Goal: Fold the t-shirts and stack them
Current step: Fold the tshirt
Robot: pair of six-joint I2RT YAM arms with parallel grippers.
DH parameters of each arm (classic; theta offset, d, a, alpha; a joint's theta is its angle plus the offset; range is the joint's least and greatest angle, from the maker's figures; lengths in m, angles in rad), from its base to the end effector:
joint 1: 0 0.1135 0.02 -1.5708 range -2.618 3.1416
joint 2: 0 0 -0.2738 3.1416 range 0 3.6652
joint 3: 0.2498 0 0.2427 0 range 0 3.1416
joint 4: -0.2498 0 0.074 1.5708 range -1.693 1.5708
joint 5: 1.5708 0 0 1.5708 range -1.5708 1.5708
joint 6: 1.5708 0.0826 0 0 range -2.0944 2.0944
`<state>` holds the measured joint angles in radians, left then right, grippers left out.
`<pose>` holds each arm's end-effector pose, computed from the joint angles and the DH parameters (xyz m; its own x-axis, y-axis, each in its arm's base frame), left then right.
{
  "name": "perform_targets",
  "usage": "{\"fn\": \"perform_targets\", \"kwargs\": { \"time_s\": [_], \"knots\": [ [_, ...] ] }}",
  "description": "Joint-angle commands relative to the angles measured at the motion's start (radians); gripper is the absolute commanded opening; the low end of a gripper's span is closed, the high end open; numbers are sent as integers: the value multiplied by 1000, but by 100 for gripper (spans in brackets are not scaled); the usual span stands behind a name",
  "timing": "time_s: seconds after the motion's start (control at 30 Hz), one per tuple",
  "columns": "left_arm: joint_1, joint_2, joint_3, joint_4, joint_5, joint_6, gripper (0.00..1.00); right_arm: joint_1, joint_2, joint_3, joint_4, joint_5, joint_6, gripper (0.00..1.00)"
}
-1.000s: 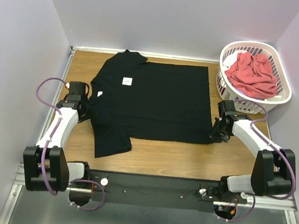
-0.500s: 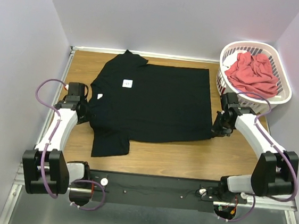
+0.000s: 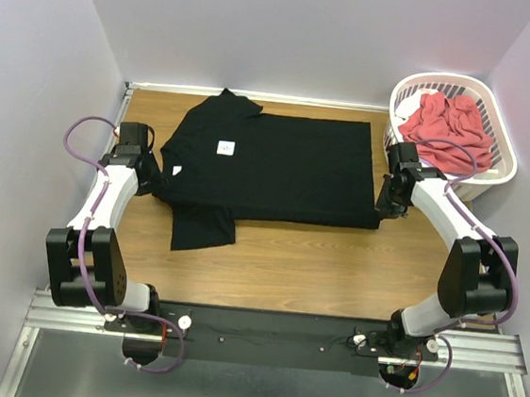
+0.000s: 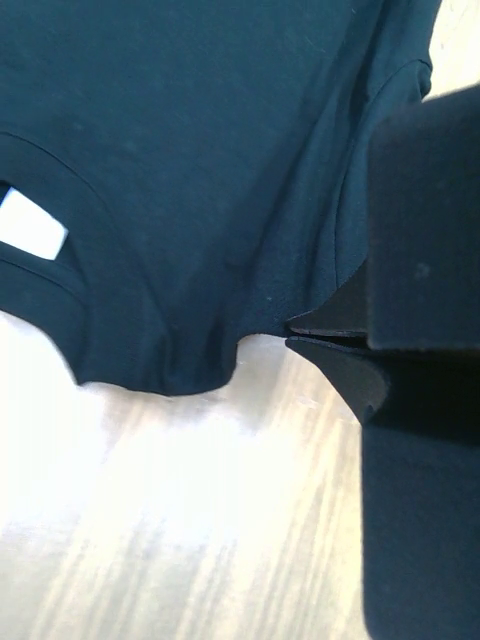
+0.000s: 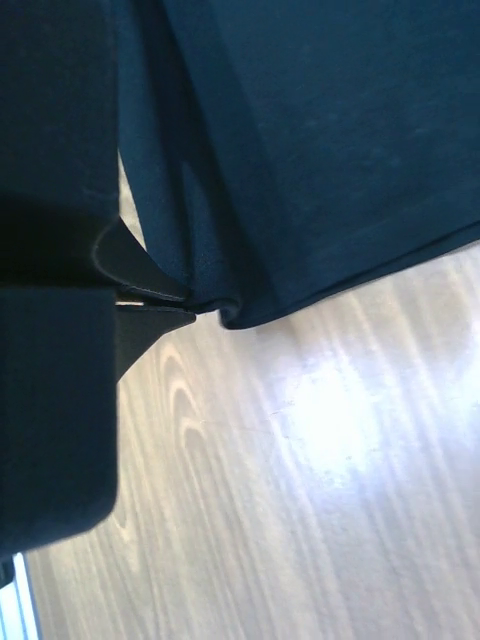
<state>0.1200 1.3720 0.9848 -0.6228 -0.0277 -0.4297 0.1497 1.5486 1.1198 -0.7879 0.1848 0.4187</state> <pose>0.2873 0.0369 0.2161 -0.7084 -0.5049 -0.4933 -0.4723 0.8584 -0.2003 0.3054 0.0307 0.1985 -0.8813 0.2713 -0.3869 0.3007 0.9536 -0.0165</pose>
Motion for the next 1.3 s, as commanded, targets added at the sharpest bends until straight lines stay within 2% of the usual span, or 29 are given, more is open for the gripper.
{"fn": "perform_targets", "kwargs": {
  "time_s": [0.0, 0.3, 0.53, 0.73, 1.27],
  "knots": [
    [15, 39, 54, 49, 0, 14, 0, 1, 36, 67, 47, 73, -8, 1],
    [18, 145, 103, 104, 14, -6, 0, 2, 120, 159, 85, 90, -9, 1],
    [18, 200, 112, 155, 3, -14, 0, 2, 163, 161, 148, 99, 12, 1],
    [17, 246, 112, 218, 55, -26, 0, 2, 209, 161, 202, 120, 28, 1],
    [18, 269, 138, 247, 37, -40, 0, 1, 231, 140, 272, 154, 34, 1]
  ]
}}
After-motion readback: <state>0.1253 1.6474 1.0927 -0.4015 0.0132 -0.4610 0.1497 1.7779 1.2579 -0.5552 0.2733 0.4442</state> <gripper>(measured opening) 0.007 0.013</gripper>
